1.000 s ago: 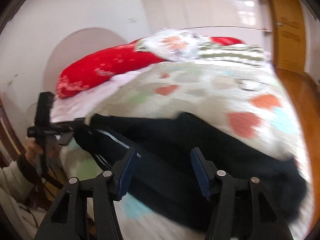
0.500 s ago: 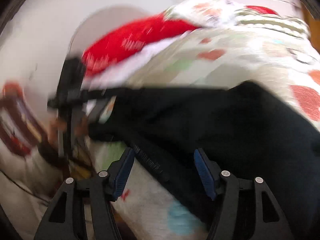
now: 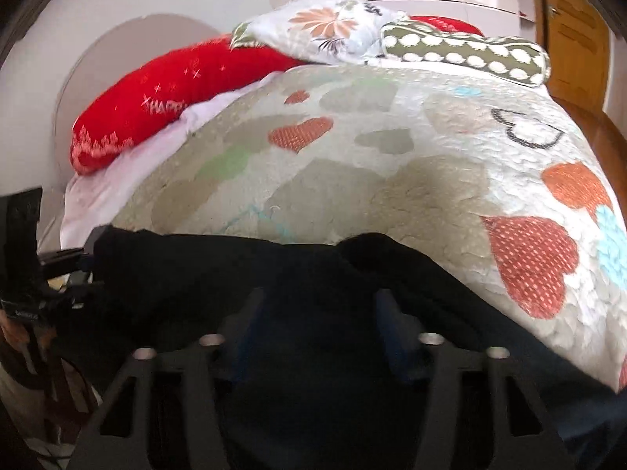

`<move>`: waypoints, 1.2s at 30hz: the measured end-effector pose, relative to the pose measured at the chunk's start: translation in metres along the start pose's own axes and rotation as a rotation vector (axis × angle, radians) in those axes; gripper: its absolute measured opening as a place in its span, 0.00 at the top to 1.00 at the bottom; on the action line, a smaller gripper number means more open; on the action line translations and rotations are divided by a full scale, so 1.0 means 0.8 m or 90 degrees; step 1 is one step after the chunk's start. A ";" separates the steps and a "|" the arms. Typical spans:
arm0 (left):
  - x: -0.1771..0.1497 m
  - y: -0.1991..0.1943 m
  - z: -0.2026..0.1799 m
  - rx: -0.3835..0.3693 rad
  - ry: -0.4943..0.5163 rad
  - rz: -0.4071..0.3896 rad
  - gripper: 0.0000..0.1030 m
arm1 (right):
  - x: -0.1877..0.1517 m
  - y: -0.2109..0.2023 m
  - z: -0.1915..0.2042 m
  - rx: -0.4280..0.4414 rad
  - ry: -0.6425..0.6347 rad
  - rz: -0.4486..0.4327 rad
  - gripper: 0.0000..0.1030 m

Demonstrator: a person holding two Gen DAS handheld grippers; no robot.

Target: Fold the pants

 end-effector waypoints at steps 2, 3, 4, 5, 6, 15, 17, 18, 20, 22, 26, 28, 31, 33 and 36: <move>0.005 0.001 0.004 -0.006 0.000 0.005 0.83 | 0.006 -0.004 -0.001 0.012 -0.002 -0.004 0.98; 0.009 -0.001 0.007 -0.015 -0.005 0.004 0.86 | 0.010 -0.011 -0.002 0.018 -0.002 -0.015 0.98; 0.013 -0.004 0.009 -0.024 -0.008 -0.002 0.89 | 0.012 -0.024 -0.004 0.021 -0.002 -0.031 0.98; 0.020 -0.011 0.013 -0.031 -0.009 -0.014 0.90 | 0.016 -0.034 -0.005 0.026 0.002 -0.046 0.98; 0.026 -0.017 0.015 -0.029 -0.007 -0.026 0.90 | 0.023 -0.044 -0.007 0.036 0.010 -0.068 1.00; 0.077 -0.018 0.036 -0.023 -0.012 -0.040 0.92 | 0.048 -0.067 -0.020 0.015 0.038 -0.109 0.87; 0.078 -0.017 0.033 -0.019 -0.004 -0.037 0.92 | 0.039 -0.062 -0.031 0.011 0.050 -0.090 0.55; 0.077 -0.018 0.033 -0.019 -0.005 -0.036 0.92 | 0.035 -0.057 -0.037 0.016 0.059 -0.077 0.43; 0.073 -0.022 0.032 -0.027 -0.006 -0.044 0.92 | 0.029 -0.044 -0.043 0.027 0.066 -0.050 0.43; 0.068 -0.028 0.029 -0.030 -0.007 -0.051 0.92 | 0.026 -0.029 -0.041 0.030 0.057 -0.028 0.43; 0.062 -0.035 0.028 -0.042 -0.018 -0.059 0.92 | 0.020 0.001 -0.015 0.018 -0.014 0.025 0.77; 0.062 -0.036 0.028 -0.046 -0.021 -0.060 0.92 | 0.022 0.001 -0.008 0.013 -0.030 0.027 0.97; 0.084 -0.042 0.028 -0.043 -0.015 -0.059 0.92 | 0.037 -0.026 -0.018 0.027 0.003 -0.031 0.97; 0.101 -0.054 0.025 -0.055 -0.001 -0.069 0.92 | 0.049 -0.045 -0.028 0.036 0.031 -0.074 0.97; 0.122 -0.068 0.026 -0.069 0.005 -0.084 0.92 | 0.056 -0.061 -0.041 0.024 0.073 -0.117 0.97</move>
Point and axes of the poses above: each gripper's, at about its wrist camera, not at the fingertips, and y roughly the way its jaws point, z to its left, x to its top, the point moved 1 cm from there along y, roughly the way its jaws point, and after that the axes turned 5 degrees about z, right-handed, at the moved point
